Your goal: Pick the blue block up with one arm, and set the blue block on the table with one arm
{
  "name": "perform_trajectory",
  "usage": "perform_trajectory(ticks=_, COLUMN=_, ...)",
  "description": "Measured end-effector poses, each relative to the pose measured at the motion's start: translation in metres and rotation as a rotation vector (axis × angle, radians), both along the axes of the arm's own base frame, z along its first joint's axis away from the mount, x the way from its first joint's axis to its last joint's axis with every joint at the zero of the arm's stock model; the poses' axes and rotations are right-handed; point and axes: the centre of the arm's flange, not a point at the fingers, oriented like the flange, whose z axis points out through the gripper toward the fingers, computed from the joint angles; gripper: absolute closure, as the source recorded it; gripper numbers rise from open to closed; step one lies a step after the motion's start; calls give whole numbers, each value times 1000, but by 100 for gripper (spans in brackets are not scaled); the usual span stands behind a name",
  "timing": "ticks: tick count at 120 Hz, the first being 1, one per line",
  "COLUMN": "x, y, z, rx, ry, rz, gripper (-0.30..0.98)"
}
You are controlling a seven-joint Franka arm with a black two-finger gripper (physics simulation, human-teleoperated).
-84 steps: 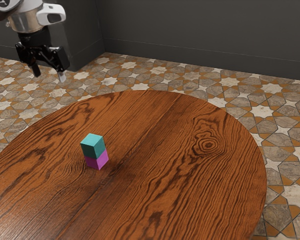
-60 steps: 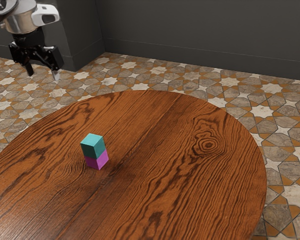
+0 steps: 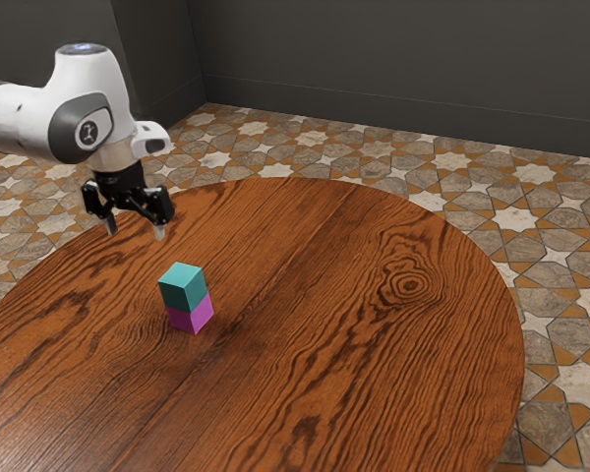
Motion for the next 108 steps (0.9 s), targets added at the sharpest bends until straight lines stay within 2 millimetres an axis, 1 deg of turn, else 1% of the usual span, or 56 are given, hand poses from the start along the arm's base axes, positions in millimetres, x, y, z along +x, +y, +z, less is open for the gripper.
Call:
perform_trajectory(ticks=10, x=10, y=1, z=-20, rx=-3, ry=-17, rz=-2, gripper=0)
perform_trajectory(ticks=28, x=21, y=4, z=-42, rx=-22, ry=-45, rz=7, gripper=0)
perform_trajectory(ticks=35, x=20, y=5, z=-52, rx=-32, ry=-41, rz=13, gripper=0)
perform_trajectory(ticks=49, x=18, y=3, z=-64, rx=-47, ry=-40, rz=17, gripper=0)
perform_trajectory(ticks=62, x=17, y=-5, z=-68, rx=-56, ry=-46, rz=8, gripper=0)
perform_trajectory(ticks=72, x=12, y=-12, z=-75, rx=-61, ry=-41, rz=-2, gripper=0)
perform_trajectory(ticks=108, x=10, y=-21, z=-84, rx=-38, ry=-57, rz=-137, gripper=0)
